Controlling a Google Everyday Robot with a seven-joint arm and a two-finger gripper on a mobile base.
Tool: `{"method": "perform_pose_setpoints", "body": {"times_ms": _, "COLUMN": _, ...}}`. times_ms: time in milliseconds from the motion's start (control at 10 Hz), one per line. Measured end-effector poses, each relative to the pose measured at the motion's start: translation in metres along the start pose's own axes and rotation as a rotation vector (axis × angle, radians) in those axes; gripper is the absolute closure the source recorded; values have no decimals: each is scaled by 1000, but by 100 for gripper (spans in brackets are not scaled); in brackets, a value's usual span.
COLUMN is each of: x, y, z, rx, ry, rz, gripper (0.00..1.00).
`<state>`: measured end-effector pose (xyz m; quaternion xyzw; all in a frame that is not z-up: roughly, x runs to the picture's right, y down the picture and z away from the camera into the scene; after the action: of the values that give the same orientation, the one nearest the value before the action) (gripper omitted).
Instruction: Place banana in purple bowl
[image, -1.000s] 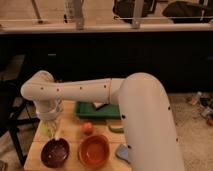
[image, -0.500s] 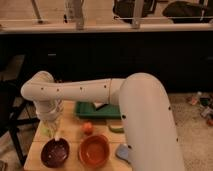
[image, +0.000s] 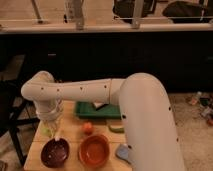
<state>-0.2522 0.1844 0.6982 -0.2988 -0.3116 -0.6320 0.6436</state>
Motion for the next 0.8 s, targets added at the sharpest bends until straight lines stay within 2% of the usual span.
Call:
{"method": "perform_pose_setpoints", "body": {"times_ms": 500, "x": -46, "y": -6, "z": -11, "rx": -37, "ry": -17, "rz": -3, "gripper": 100}}
{"method": "perform_pose_setpoints", "body": {"times_ms": 600, "x": -58, "y": -6, "z": -11, "rx": -38, "ry": -34, "rz": -3, "gripper": 100}}
{"method": "perform_pose_setpoints", "body": {"times_ms": 800, "x": -63, "y": -1, "z": -7, "rx": -24, "ry": -83, "rz": 10, "gripper": 100}}
